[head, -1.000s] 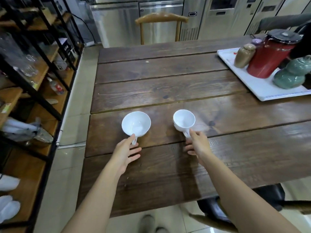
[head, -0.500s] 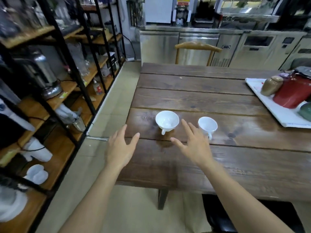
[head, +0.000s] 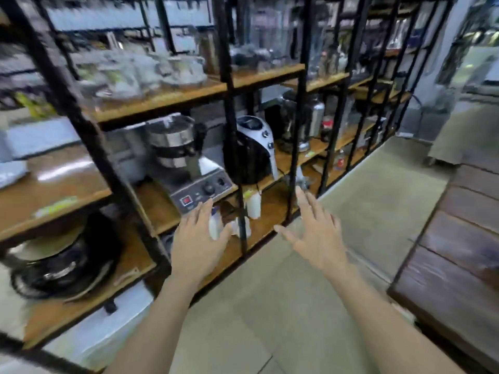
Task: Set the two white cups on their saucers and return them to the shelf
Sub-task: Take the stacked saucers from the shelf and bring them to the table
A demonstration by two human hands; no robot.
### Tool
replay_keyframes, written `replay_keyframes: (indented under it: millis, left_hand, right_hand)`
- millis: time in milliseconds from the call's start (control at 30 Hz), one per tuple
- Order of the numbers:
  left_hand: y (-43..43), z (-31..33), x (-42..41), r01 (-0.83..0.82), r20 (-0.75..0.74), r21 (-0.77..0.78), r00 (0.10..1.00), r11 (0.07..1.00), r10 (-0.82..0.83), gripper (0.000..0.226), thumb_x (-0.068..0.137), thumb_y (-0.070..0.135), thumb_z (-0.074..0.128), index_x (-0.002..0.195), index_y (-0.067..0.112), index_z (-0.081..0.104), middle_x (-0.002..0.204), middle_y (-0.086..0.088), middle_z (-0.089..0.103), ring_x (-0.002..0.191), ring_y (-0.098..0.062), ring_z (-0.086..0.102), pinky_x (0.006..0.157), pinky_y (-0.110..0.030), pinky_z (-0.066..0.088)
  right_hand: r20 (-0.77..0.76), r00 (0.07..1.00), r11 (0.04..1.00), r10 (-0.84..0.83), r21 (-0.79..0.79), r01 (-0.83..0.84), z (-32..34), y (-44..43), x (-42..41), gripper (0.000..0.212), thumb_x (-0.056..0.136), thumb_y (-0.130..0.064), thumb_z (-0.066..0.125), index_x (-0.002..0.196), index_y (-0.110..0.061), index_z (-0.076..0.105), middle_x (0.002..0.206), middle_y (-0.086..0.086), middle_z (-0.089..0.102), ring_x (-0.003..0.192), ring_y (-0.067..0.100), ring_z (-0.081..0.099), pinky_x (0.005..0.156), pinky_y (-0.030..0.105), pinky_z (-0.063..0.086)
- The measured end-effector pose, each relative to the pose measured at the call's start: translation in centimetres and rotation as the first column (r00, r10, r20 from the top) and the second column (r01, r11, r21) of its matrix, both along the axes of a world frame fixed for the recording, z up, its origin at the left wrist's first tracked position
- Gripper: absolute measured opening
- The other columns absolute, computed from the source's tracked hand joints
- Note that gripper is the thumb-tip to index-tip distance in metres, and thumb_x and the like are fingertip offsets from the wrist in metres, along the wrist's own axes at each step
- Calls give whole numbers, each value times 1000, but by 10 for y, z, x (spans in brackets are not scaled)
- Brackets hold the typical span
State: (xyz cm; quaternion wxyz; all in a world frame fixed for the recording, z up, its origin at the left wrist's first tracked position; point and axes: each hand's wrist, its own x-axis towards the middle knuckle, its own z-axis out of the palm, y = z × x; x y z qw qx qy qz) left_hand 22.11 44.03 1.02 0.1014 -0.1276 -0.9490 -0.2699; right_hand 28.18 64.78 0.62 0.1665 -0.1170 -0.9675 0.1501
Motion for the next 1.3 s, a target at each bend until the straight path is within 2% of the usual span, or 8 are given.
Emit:
replay_keyframes:
  millis: [300, 533, 633, 800, 900, 1033, 1133, 1300]
  left_hand:
    - [-212, 20, -5, -446, -41, 23, 894, 895, 446, 70, 87, 58, 44, 146, 24, 30, 151, -5, 38, 138, -23, 35, 113, -40, 31]
    - [-307, 10, -39, -615, -41, 8, 788, 789, 615, 78, 80, 65, 38, 143, 20, 36, 148, -3, 44, 137, -21, 38, 110, -37, 31]
    - [-339, 4, -74, -648, -37, 26, 761, 762, 648, 68, 87, 58, 47, 143, 22, 35, 148, -2, 43, 138, -22, 35, 111, -38, 29]
    - [-388, 2, -144, -695, 34, 46, 719, 718, 694, 69, 86, 61, 43, 143, 24, 33, 148, -1, 42, 133, -25, 40, 108, -42, 34]
    - [-408, 3, -179, -714, 96, 50, 699, 698, 709, 70, 88, 61, 40, 146, 25, 27, 154, 0, 33, 139, -25, 31, 113, -42, 26]
    - [-433, 1, -215, -712, 112, 77, 702, 698, 703, 69, 87, 61, 41, 146, 29, 26, 153, 1, 34, 139, -23, 32, 113, -42, 28]
    - [-455, 3, -243, -703, 160, 141, 711, 697, 685, 68, 88, 57, 44, 147, 27, 26, 155, 0, 30, 142, -20, 25, 113, -37, 22]
    - [-497, 3, -291, -671, 193, 242, 741, 701, 643, 68, 88, 56, 46, 145, 23, 31, 152, -4, 36, 139, -23, 31, 111, -39, 27]
  right_hand:
    - [-29, 861, 862, 507, 12, -507, 19, -214, -102, 87, 78, -74, 28, 147, -35, -9, 158, 6, 21, 145, 22, 22, 115, 41, 20]
    - [-34, 722, 721, 691, -43, -692, 16, -333, -172, 86, 83, -69, 37, 147, -36, -9, 159, 4, 15, 145, 22, 18, 117, 39, 16]
    - [-4, 695, 692, 719, -72, -718, 12, -372, -215, 85, 83, -68, 37, 147, -37, -10, 160, 3, 11, 146, 22, 16, 117, 40, 14]
    - [36, 697, 697, 716, -92, -711, 13, -425, -295, 87, 82, -69, 40, 146, -39, -11, 160, 2, 12, 145, 22, 18, 116, 41, 16]
    - [74, 700, 702, 710, -139, -698, 11, -450, -337, 87, 81, -70, 38, 146, -40, -11, 161, 1, 8, 147, 22, 14, 117, 45, 15]
    - [23, 694, 685, 720, -187, -704, -2, -480, -376, 87, 80, -72, 39, 146, -39, -7, 158, 1, 21, 146, 20, 18, 114, 47, 22]
    - [67, 733, 728, 676, -210, -652, -5, -502, -401, 87, 79, -72, 40, 145, -40, -7, 157, 0, 21, 144, 21, 21, 114, 46, 22]
    - [136, 803, 802, 581, -263, -536, 4, -537, -433, 84, 84, -66, 41, 149, -30, 4, 159, 2, 19, 145, 27, 20, 115, 47, 19]
